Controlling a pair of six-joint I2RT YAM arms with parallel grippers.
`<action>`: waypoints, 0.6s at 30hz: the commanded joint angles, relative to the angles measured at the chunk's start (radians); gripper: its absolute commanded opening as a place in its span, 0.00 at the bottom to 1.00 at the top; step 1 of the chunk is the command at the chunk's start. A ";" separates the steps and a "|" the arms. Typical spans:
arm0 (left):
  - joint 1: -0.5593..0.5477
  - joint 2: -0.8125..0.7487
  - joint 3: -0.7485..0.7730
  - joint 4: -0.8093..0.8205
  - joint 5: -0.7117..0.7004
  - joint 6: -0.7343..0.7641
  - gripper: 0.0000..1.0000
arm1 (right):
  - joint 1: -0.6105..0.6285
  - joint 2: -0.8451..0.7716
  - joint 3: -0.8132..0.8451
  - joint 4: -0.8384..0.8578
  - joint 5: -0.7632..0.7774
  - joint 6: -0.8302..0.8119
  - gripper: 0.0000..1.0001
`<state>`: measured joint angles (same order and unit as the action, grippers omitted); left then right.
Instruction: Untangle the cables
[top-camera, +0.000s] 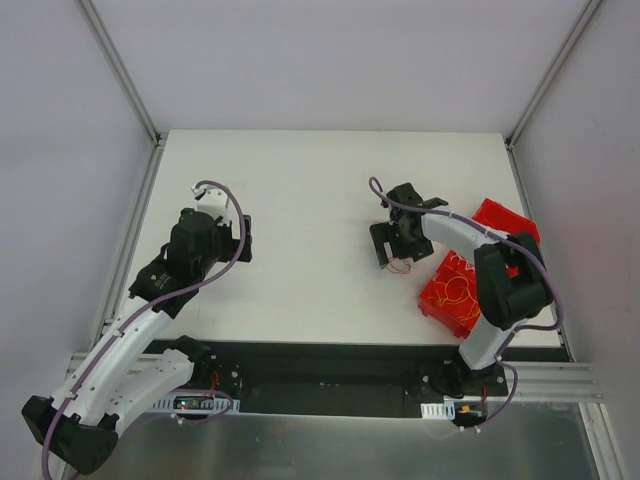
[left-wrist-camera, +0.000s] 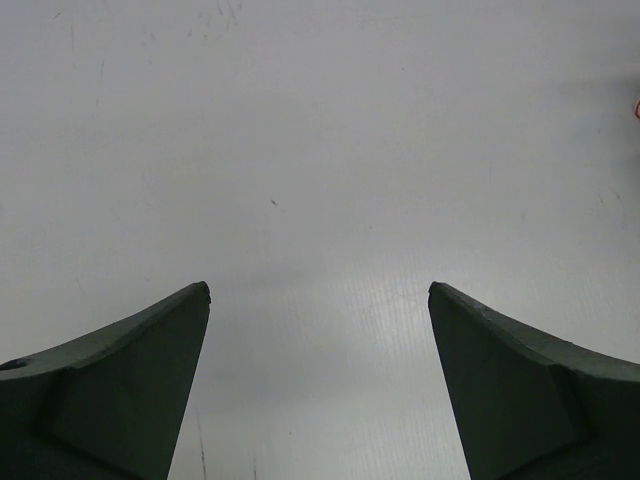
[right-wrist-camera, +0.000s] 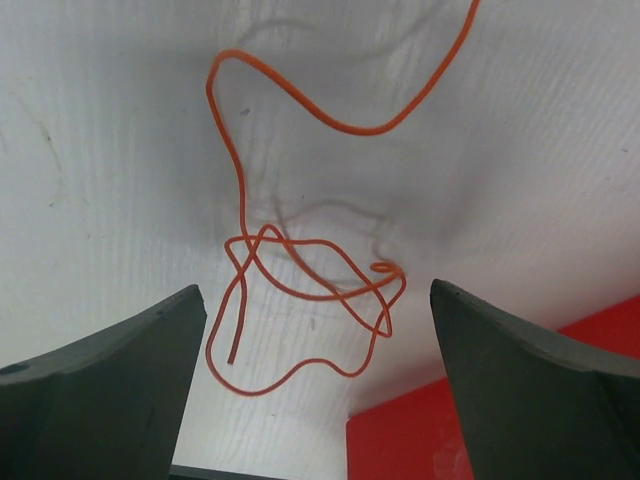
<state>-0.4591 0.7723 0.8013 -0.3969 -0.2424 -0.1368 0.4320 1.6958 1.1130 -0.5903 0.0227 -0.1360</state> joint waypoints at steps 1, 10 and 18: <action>0.016 0.008 0.010 0.032 0.026 0.016 0.90 | 0.022 0.054 0.050 0.037 0.006 -0.002 0.94; 0.019 0.002 0.004 0.032 0.038 0.013 0.90 | 0.206 0.018 0.059 0.014 -0.012 0.039 0.19; 0.022 0.128 0.019 0.044 0.286 0.040 0.88 | 0.358 -0.152 -0.121 0.317 -0.312 0.229 0.09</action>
<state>-0.4496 0.8272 0.8013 -0.3832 -0.1345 -0.1322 0.7975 1.6421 1.1103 -0.4938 -0.1074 -0.0414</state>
